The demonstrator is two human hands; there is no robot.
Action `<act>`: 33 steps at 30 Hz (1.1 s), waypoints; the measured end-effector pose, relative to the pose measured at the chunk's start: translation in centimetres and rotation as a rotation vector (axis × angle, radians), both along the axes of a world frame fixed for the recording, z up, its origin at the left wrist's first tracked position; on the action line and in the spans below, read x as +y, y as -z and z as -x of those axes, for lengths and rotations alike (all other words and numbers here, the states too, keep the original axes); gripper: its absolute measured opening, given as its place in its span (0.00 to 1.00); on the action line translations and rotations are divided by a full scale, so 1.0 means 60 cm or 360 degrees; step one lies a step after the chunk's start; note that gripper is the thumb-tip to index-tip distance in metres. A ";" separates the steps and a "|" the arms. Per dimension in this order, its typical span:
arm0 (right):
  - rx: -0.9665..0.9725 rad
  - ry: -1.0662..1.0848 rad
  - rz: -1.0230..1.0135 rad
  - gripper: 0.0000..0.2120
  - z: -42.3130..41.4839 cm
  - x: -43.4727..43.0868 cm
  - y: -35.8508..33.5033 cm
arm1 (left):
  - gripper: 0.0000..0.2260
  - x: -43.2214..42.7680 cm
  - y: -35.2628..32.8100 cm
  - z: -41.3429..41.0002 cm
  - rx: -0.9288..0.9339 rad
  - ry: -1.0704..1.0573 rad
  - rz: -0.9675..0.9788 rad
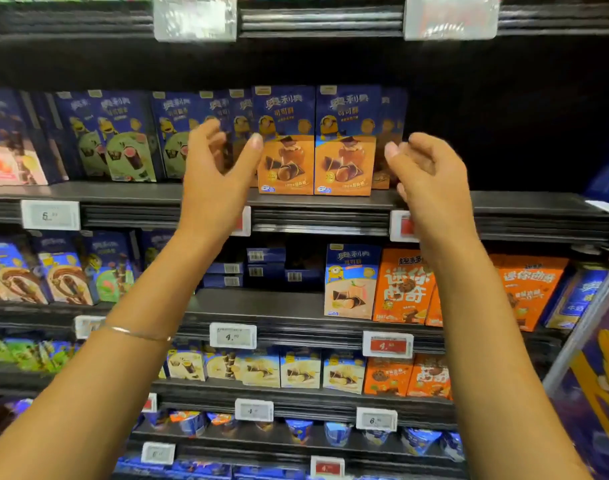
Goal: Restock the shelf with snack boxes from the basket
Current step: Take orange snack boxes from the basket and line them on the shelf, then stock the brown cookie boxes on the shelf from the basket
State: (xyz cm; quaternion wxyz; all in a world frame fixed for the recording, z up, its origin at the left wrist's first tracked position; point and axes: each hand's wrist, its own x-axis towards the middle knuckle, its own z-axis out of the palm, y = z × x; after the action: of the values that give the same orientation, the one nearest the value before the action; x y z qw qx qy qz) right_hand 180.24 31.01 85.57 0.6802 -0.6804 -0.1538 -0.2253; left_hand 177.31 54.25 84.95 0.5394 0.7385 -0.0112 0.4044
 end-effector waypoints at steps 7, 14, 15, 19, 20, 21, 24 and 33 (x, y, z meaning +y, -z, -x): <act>0.0258 -0.0535 -0.0260 0.15 0.105 -0.001 0.243 | 0.18 -0.040 0.269 0.172 -0.0063 0.0213 0.0248; 0.1516 -0.0556 0.0050 0.06 0.201 0.024 0.596 | 0.06 -0.008 0.641 0.318 0.1338 0.0087 0.0593; 0.1649 -0.0545 0.0120 0.05 0.221 0.033 0.641 | 0.06 0.001 0.690 0.336 0.1502 0.0059 0.0662; 0.2099 -0.0455 0.0406 0.06 0.285 0.068 0.811 | 0.10 0.029 0.858 0.382 0.1896 0.0009 0.0975; 0.2187 -0.0450 0.0509 0.08 0.295 0.078 0.852 | 0.11 0.036 0.896 0.386 0.1980 -0.0020 0.1063; 0.2266 -0.0469 0.0598 0.11 0.303 0.087 0.894 | 0.12 0.042 0.937 0.388 0.2041 -0.0035 0.1158; 0.2454 -0.0481 0.0706 0.10 0.312 0.121 1.030 | 0.12 0.057 1.068 0.387 0.2095 -0.0024 0.1270; 0.2594 -0.0504 0.0797 0.12 0.240 0.244 1.518 | 0.21 0.142 1.482 0.317 0.2029 -0.0180 0.1314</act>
State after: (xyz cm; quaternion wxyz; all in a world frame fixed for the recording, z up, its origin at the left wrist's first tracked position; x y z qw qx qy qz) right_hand 165.86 45.65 -5.49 0.4320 -0.7299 0.2436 0.4703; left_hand 158.27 62.78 -3.98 0.6523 0.5670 0.4926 -0.1020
